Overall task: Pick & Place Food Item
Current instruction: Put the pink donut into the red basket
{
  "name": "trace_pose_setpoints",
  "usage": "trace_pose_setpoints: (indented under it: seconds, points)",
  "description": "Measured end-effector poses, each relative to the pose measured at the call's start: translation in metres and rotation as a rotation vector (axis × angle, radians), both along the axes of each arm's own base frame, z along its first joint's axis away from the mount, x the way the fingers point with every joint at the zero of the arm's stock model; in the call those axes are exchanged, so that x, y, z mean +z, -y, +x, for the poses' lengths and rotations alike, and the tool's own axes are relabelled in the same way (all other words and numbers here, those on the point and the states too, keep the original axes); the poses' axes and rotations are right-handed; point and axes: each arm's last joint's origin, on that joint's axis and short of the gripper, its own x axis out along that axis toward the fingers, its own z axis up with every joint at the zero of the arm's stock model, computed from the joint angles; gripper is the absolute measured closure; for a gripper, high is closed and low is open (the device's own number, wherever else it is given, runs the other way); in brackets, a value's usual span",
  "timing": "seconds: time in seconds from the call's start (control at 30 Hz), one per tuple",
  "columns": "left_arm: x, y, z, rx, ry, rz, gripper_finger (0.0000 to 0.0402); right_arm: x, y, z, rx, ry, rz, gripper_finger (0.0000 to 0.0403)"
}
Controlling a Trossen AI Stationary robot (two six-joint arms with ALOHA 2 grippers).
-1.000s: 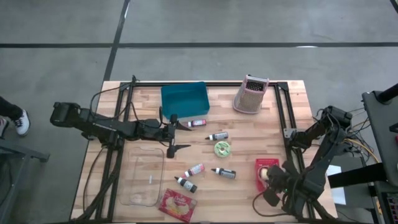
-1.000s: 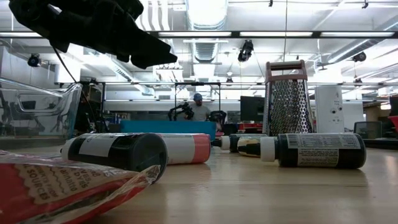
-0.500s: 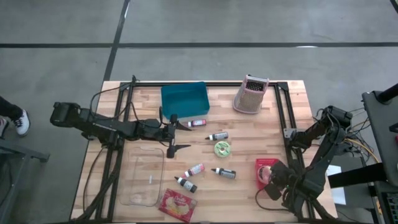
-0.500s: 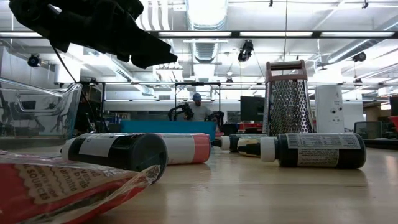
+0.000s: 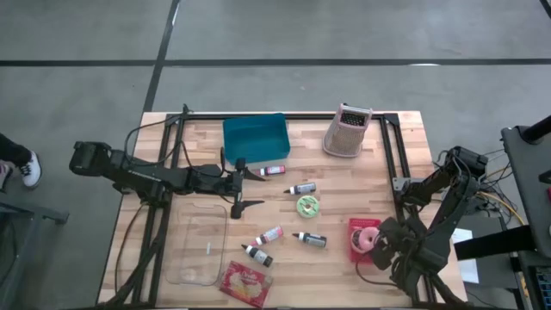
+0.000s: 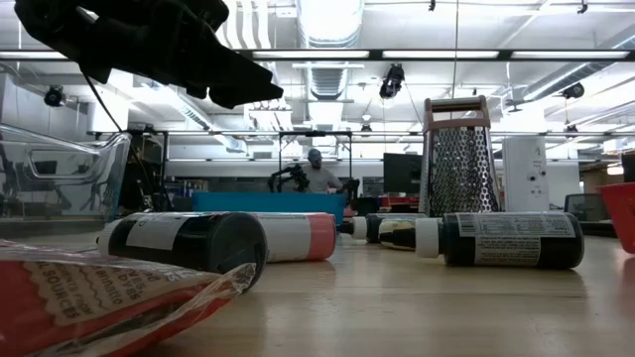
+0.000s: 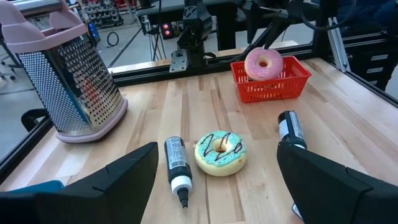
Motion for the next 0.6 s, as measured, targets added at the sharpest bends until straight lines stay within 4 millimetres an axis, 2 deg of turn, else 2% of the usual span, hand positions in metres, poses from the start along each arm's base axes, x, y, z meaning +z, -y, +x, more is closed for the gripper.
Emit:
trace_pose_setpoints:
  seconds: [0.6]
  points:
    - [0.0,0.0,0.0,-0.001,0.0,-0.002,0.0071,0.0036,0.0035,-0.0018,-0.004,-0.019,-0.043,0.0177]
